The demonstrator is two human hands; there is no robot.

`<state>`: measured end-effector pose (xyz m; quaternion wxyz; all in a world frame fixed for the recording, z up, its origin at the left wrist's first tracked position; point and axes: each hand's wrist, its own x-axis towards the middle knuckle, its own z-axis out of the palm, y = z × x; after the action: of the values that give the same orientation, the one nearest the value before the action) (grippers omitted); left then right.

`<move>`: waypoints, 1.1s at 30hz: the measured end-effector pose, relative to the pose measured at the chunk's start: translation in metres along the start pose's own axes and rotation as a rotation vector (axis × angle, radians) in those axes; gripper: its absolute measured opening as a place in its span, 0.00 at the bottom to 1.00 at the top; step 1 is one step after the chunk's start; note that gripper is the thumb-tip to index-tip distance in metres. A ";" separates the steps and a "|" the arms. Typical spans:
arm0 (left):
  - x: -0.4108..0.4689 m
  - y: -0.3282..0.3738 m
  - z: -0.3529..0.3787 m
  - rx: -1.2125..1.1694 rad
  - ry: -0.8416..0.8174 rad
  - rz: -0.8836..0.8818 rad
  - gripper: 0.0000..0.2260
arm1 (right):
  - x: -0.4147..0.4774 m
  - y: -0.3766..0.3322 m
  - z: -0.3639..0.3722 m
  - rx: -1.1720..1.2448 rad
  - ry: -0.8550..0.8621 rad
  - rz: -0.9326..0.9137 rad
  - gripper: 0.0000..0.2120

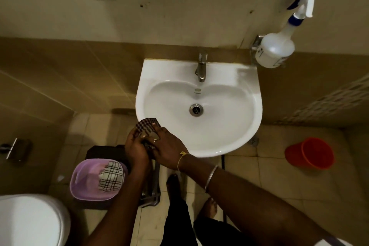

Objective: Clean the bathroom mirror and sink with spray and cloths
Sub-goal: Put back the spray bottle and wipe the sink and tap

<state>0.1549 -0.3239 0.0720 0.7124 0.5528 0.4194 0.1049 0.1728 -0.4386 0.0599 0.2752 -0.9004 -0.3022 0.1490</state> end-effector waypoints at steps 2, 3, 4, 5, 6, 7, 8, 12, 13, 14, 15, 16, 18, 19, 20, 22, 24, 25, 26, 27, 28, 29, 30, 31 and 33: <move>-0.002 -0.007 -0.005 0.114 0.002 0.035 0.18 | -0.019 0.006 -0.005 -0.035 0.005 -0.049 0.31; -0.006 -0.008 -0.005 0.197 0.003 0.061 0.19 | -0.027 0.007 -0.008 -0.052 0.019 -0.072 0.32; -0.014 -0.006 -0.003 0.286 -0.003 0.107 0.20 | -0.036 0.008 -0.013 -0.063 0.037 -0.097 0.32; -0.024 -0.005 0.000 0.365 -0.021 0.171 0.20 | -0.045 0.008 -0.018 -0.073 0.061 -0.121 0.32; -0.033 -0.004 0.005 0.418 -0.052 0.245 0.20 | -0.054 0.009 -0.022 -0.088 0.080 -0.135 0.33; -0.041 -0.004 0.009 0.453 -0.090 0.320 0.20 | -0.061 0.010 -0.025 -0.113 0.095 -0.137 0.34; -0.047 -0.005 0.012 0.484 -0.138 0.390 0.20 | -0.067 0.012 -0.026 -0.140 0.090 -0.131 0.34; -0.068 -0.015 0.029 0.568 -0.319 0.528 0.18 | -0.085 0.026 -0.030 -0.206 0.004 -0.135 0.14; -0.072 -0.016 0.033 0.549 -0.325 0.526 0.18 | -0.089 0.029 -0.032 -0.222 -0.002 -0.144 0.13; -0.078 -0.018 0.038 0.531 -0.324 0.514 0.18 | -0.094 0.032 -0.033 -0.243 0.008 -0.150 0.14; -0.081 -0.020 0.041 0.517 -0.328 0.496 0.18 | -0.099 0.036 -0.034 -0.265 0.026 -0.156 0.15; -0.084 -0.021 0.044 0.502 -0.340 0.475 0.18 | -0.105 0.039 -0.035 -0.291 0.043 -0.159 0.17; -0.088 -0.023 0.048 0.483 -0.369 0.453 0.18 | -0.113 0.048 -0.037 -0.347 0.068 -0.158 0.18; -0.090 -0.024 0.050 0.485 -0.389 0.454 0.17 | -0.117 0.053 -0.039 -0.359 0.076 -0.144 0.19; -0.092 -0.025 0.052 0.495 -0.408 0.454 0.17 | -0.120 0.059 -0.041 -0.362 0.076 -0.121 0.20; -0.096 -0.027 0.055 0.523 -0.450 0.456 0.17 | -0.129 0.070 -0.049 -0.365 0.073 -0.080 0.22; -0.099 -0.030 0.056 0.554 -0.496 0.476 0.16 | -0.137 0.079 -0.060 -0.364 0.061 -0.069 0.24; -0.100 -0.032 0.057 0.568 -0.515 0.487 0.16 | -0.141 0.083 -0.066 -0.368 0.060 -0.068 0.24; -0.101 -0.034 0.057 0.582 -0.528 0.494 0.16 | -0.145 0.088 -0.070 -0.379 0.068 -0.066 0.24; -0.102 -0.036 0.058 0.594 -0.536 0.498 0.16 | -0.148 0.094 -0.073 -0.390 0.084 -0.054 0.23; -0.102 -0.038 0.059 0.607 -0.541 0.500 0.16 | -0.151 0.099 -0.075 -0.394 0.108 -0.029 0.22; -0.103 -0.039 0.059 0.620 -0.546 0.503 0.16 | -0.153 0.103 -0.076 -0.390 0.135 0.005 0.21; -0.103 -0.040 0.060 0.630 -0.552 0.503 0.16 | -0.154 0.104 -0.076 -0.384 0.162 0.041 0.20; -0.102 -0.041 0.060 0.638 -0.558 0.499 0.16 | -0.154 0.103 -0.075 -0.380 0.183 0.078 0.20; -0.101 -0.042 0.061 0.655 -0.570 0.490 0.16 | -0.151 0.095 -0.070 -0.371 0.210 0.139 0.21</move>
<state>0.1220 -0.4442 0.0856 0.5420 0.8365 0.0766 -0.0236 0.1304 -0.6254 0.0761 0.1241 -0.9648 -0.2315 0.0150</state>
